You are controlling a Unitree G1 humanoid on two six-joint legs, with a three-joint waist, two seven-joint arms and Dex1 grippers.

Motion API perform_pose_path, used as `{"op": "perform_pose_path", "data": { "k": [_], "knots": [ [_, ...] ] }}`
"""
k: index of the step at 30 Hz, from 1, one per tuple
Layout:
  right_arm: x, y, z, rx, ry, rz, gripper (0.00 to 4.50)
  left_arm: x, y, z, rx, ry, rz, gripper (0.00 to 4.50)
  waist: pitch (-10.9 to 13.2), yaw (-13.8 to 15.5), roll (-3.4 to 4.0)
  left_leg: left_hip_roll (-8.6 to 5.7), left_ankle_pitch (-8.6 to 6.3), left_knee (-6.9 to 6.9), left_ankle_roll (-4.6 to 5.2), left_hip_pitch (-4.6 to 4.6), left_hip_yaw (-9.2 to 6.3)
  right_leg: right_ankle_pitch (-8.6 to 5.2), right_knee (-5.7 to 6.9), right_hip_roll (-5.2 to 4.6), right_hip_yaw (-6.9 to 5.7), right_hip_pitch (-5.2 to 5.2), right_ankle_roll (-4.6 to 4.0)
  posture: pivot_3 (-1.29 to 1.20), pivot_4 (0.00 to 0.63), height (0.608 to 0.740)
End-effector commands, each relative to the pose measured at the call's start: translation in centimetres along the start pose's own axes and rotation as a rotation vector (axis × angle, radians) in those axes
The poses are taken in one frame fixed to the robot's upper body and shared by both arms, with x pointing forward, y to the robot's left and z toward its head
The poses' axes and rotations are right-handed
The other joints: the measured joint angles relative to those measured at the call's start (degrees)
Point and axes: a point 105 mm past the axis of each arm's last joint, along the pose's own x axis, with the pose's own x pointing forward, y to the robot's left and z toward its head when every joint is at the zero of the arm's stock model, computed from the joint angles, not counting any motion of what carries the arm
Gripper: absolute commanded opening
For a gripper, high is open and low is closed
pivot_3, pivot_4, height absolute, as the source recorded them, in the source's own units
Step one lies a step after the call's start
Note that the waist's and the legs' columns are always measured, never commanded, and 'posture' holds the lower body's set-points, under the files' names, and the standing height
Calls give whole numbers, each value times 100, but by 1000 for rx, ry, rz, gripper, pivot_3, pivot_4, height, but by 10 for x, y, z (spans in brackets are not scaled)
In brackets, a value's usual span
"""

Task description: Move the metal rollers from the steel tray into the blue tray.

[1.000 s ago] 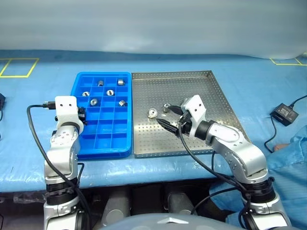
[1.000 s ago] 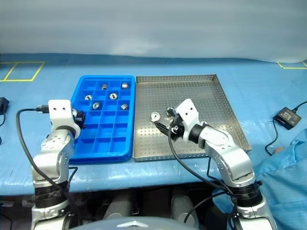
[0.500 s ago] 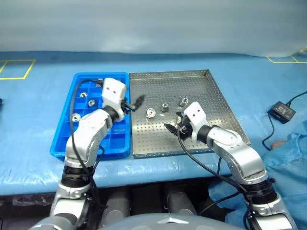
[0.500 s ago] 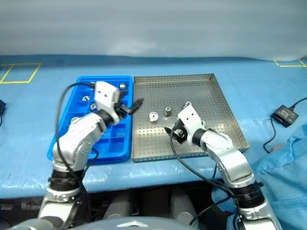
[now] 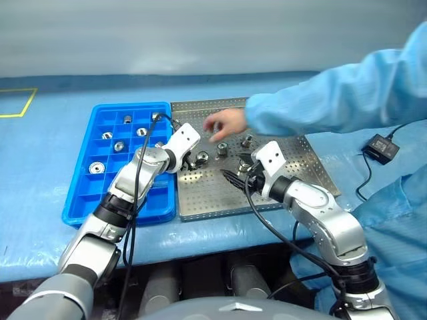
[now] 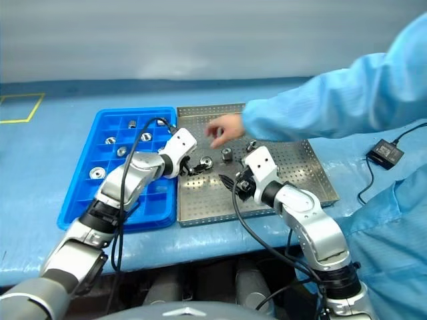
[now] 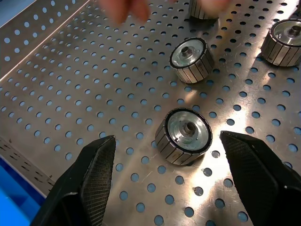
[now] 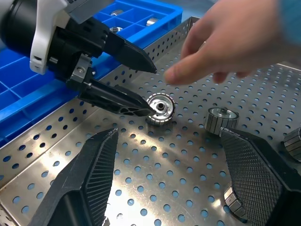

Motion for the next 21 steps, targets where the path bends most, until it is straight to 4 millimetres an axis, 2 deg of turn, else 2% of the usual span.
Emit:
{"op": "perform_pose_path", "data": {
  "k": [1, 21],
  "knots": [
    [-4, 1, 16, -31, -72, -12, 3660, 5, -2, -12, -10, 45, -8, 3864, 0, -30, 0, 0, 0, 0, 0, 0, 1, 0, 0, 0, 0, 0, 0, -167, 150, 740],
    [-1, -2, 11, -34, -47, -24, 3660, 2, 2, -19, -26, 56, 5, 3864, 0, -217, 0, 10, 0, -6, 0, 0, 2, 0, 3, 3, 7, -6, 0, -143, 150, 740]
  ]
}}
